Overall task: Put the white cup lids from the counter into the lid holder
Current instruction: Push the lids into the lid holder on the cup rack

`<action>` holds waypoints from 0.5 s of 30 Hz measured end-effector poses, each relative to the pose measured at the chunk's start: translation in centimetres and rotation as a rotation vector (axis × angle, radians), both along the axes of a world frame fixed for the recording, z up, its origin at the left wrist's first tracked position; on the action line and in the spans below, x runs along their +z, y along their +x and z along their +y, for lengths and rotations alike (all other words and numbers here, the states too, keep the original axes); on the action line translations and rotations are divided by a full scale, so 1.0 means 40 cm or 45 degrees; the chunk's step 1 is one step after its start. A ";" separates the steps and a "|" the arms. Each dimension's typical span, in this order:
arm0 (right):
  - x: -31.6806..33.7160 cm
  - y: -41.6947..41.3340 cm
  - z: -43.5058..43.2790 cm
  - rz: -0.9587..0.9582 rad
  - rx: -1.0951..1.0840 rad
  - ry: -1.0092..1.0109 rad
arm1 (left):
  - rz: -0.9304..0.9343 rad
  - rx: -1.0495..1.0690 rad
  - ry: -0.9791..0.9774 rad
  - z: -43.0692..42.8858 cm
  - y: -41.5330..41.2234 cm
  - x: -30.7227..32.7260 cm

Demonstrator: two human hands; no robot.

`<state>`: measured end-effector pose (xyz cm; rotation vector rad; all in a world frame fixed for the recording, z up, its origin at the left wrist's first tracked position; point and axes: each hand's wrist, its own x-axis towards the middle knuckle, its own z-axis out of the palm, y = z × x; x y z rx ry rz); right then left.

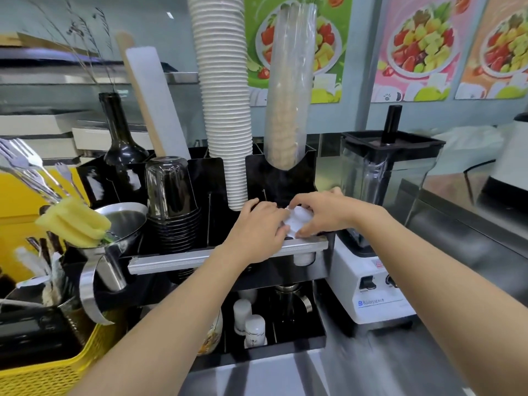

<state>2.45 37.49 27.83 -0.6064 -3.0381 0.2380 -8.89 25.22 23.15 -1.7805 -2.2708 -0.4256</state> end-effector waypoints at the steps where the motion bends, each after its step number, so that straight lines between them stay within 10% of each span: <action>1: -0.003 -0.005 0.003 -0.014 0.006 0.014 | 0.004 0.005 -0.004 0.002 -0.002 -0.002; 15: -0.010 -0.064 0.006 -0.375 -0.032 -0.158 | 0.286 -0.011 -0.185 0.006 0.000 0.013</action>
